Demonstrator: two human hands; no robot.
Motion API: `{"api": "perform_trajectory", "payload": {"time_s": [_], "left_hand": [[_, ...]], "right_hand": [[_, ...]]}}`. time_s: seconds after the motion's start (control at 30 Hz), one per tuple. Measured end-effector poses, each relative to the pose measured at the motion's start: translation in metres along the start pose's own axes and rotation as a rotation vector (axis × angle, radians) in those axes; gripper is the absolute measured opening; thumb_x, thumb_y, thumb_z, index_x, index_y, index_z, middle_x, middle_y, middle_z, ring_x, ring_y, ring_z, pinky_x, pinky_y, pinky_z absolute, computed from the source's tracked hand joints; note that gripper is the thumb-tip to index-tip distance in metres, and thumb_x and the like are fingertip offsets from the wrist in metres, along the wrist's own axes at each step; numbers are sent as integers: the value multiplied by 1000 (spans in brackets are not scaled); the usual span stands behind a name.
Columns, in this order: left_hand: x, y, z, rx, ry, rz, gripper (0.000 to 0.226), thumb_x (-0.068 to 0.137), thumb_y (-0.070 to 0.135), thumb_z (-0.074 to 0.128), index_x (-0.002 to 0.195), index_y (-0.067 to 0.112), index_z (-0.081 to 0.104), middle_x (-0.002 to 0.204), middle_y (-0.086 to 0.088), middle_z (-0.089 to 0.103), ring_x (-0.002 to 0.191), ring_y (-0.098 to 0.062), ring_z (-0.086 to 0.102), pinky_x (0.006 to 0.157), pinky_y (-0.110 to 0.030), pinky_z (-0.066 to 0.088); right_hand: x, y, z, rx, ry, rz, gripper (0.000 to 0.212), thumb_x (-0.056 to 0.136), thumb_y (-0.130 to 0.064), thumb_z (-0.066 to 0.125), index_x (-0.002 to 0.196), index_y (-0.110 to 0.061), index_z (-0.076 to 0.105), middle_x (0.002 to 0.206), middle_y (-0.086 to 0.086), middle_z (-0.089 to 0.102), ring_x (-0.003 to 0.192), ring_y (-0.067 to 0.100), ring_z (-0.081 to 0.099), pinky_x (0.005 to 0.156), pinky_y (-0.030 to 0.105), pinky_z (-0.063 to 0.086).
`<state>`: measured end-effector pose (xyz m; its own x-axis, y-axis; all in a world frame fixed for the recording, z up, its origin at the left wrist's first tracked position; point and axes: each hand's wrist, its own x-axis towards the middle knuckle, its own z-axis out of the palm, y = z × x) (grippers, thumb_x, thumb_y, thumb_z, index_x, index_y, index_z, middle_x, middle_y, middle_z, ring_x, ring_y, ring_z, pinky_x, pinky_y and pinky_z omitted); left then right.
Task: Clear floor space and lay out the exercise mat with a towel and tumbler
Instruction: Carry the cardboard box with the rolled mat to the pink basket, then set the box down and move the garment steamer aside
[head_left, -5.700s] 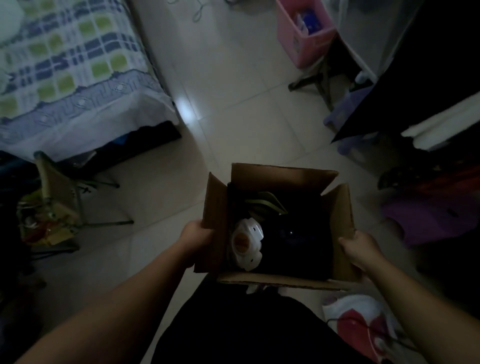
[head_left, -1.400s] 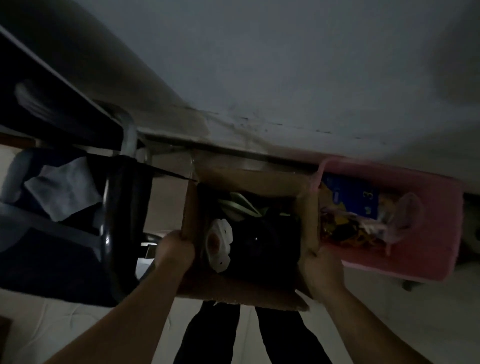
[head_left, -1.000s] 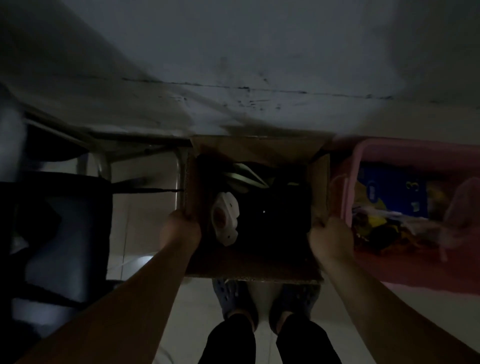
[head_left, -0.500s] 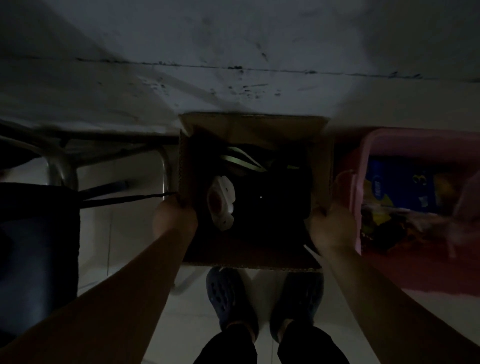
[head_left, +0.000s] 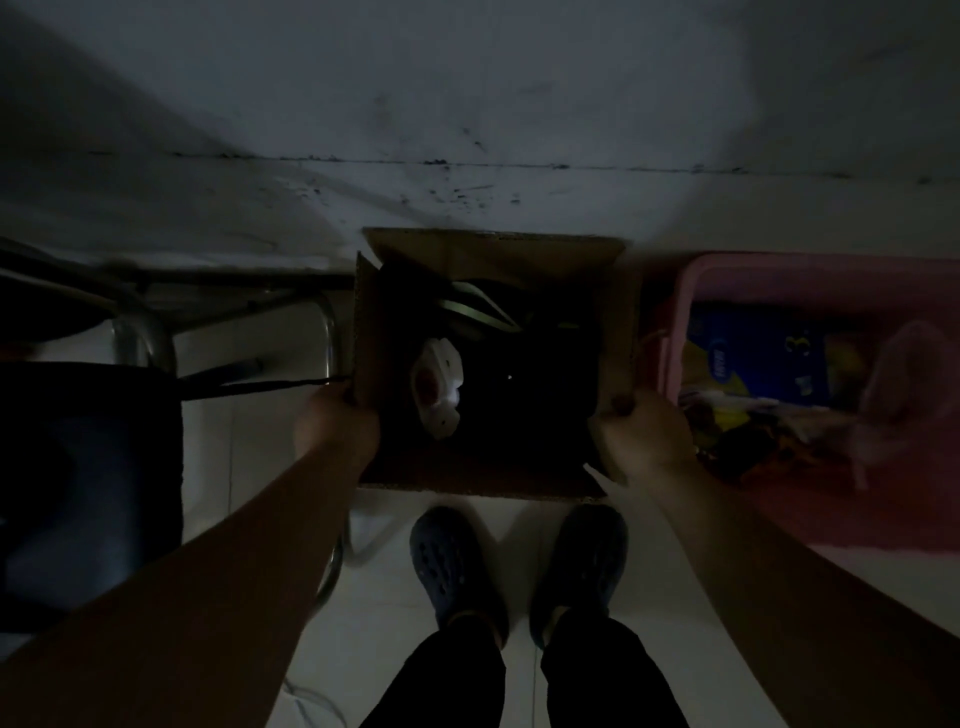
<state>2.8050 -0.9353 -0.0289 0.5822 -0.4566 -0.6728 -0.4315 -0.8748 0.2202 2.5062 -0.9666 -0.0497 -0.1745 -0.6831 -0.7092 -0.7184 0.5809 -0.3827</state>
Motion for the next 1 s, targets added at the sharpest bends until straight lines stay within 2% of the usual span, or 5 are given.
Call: {"api": "perform_trajectory", "payload": {"time_s": [0.17, 0.27, 0.43, 0.83, 1.0], "left_hand": [[-58, 16, -27, -121, -92, -29, 18, 85, 13, 55, 98, 10, 68, 98, -19, 69, 92, -38, 65, 85, -49, 56], [-115, 35, -50, -347, -295, -39, 12, 88, 2, 57, 93, 11, 64, 91, -17, 65, 75, -28, 63, 63, -35, 56], [-220, 49, -110, -77, -513, 140, 17, 86, 9, 61, 70, 14, 64, 76, -16, 62, 69, -26, 58, 65, -36, 48], [-390, -14, -246, 366, -562, 253, 18, 91, 18, 52, 86, 6, 65, 83, -18, 68, 74, -35, 69, 70, -41, 59], [-387, -10, -269, 499, -694, 325, 23, 91, 10, 49, 69, 9, 52, 63, -12, 49, 50, -22, 47, 53, -31, 33]], "right_hand": [[-47, -9, -34, -123, -172, 57, 20, 82, -33, 55, 84, -14, 60, 76, 1, 58, 58, 11, 50, 48, 21, 32], [-91, -26, -58, -106, -286, 54, 17, 84, -23, 55, 70, -14, 53, 71, 4, 53, 63, 19, 53, 59, 25, 40], [-192, -51, -115, -91, -336, -73, 22, 89, -20, 53, 89, -3, 67, 96, 12, 67, 97, 27, 62, 76, 28, 42], [-432, -4, -228, -190, -424, -94, 44, 88, -25, 52, 47, -24, 38, 54, -2, 38, 51, 13, 39, 49, 25, 28], [-503, 31, -215, -44, -264, 74, 41, 90, -23, 51, 51, -17, 37, 56, 0, 39, 52, 12, 39, 52, 24, 28]]}}
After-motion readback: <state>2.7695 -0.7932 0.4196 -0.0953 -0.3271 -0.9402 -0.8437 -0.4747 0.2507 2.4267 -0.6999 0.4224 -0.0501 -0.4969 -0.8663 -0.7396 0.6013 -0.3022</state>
